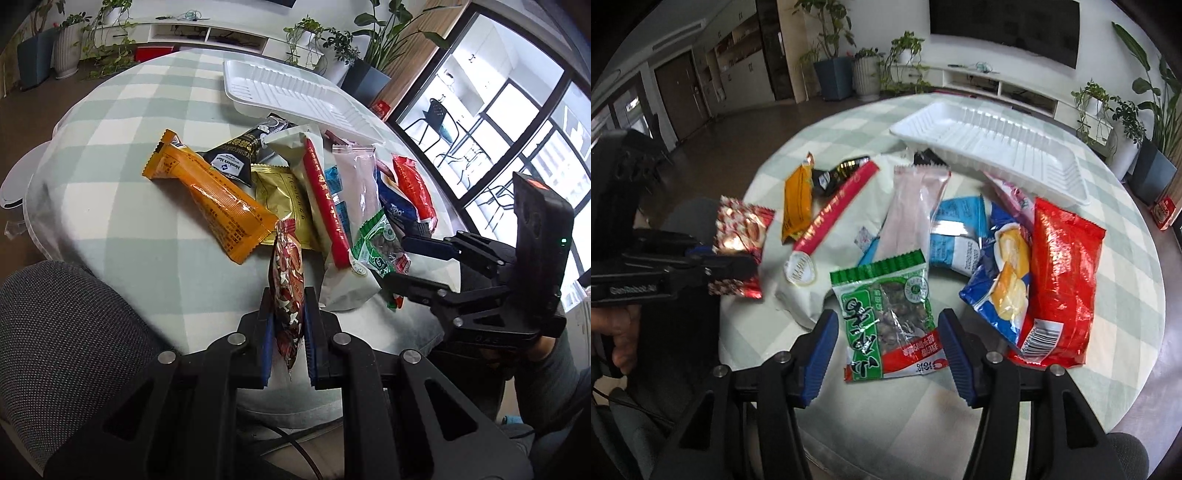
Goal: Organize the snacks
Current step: 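Grasp the red-and-white wafer packet with the left tool while the right tool grasps the green seaweed packet, then carry both packets to the white tray and open both tools to release them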
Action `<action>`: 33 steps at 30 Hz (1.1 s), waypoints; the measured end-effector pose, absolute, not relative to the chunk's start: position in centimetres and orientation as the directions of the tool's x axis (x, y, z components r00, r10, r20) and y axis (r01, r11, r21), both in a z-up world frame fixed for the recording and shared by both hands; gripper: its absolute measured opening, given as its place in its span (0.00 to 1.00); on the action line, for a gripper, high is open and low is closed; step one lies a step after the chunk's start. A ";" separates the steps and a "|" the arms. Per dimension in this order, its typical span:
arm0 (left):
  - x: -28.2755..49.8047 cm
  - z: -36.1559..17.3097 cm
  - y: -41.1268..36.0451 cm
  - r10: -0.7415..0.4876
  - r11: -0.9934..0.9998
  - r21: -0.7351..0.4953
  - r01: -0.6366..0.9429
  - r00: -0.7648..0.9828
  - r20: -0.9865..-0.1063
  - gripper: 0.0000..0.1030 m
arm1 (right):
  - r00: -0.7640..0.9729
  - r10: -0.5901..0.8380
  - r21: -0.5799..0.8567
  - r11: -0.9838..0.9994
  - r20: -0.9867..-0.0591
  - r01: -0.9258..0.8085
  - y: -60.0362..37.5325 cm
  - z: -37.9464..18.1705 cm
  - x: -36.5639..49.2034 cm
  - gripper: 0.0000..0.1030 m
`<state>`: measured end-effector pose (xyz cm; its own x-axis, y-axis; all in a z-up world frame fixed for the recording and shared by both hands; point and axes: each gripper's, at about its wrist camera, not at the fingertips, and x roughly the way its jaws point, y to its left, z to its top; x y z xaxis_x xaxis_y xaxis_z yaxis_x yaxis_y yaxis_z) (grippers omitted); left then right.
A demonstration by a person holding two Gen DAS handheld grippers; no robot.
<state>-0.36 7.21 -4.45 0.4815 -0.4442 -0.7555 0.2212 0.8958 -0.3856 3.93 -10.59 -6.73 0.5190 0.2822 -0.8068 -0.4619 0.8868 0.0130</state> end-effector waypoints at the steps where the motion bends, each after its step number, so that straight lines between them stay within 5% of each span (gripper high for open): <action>1: -0.4 -4.5 7.3 -0.445 0.895 -0.387 0.221 0.481 -0.755 0.12 | 0.512 0.280 0.010 0.884 -0.812 -0.467 -10.5 -7.0 4.1 0.63; 5: -0.4 -4.7 7.2 -0.447 0.894 -0.388 0.222 0.477 -0.757 0.12 | 0.494 0.270 -0.008 0.872 -0.826 -0.490 -10.1 -7.8 4.3 0.66; 21: -0.3 -5.0 6.9 -0.451 0.893 -0.389 0.227 0.473 -0.757 0.12 | 0.476 0.339 0.087 0.876 -0.812 -0.475 -11.1 -7.4 3.7 0.30; 33: -0.8 -4.3 7.0 -0.473 0.881 -0.406 0.243 0.480 -0.739 0.12 | 0.508 0.435 0.223 0.877 -0.743 -0.425 -13.0 -4.9 2.4 0.28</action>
<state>-0.80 6.96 -4.25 0.4796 -0.4728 -0.7392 0.2426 0.8810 -0.4061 2.43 -13.00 -4.93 0.5082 0.4351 -0.7433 -0.4253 0.8772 0.2227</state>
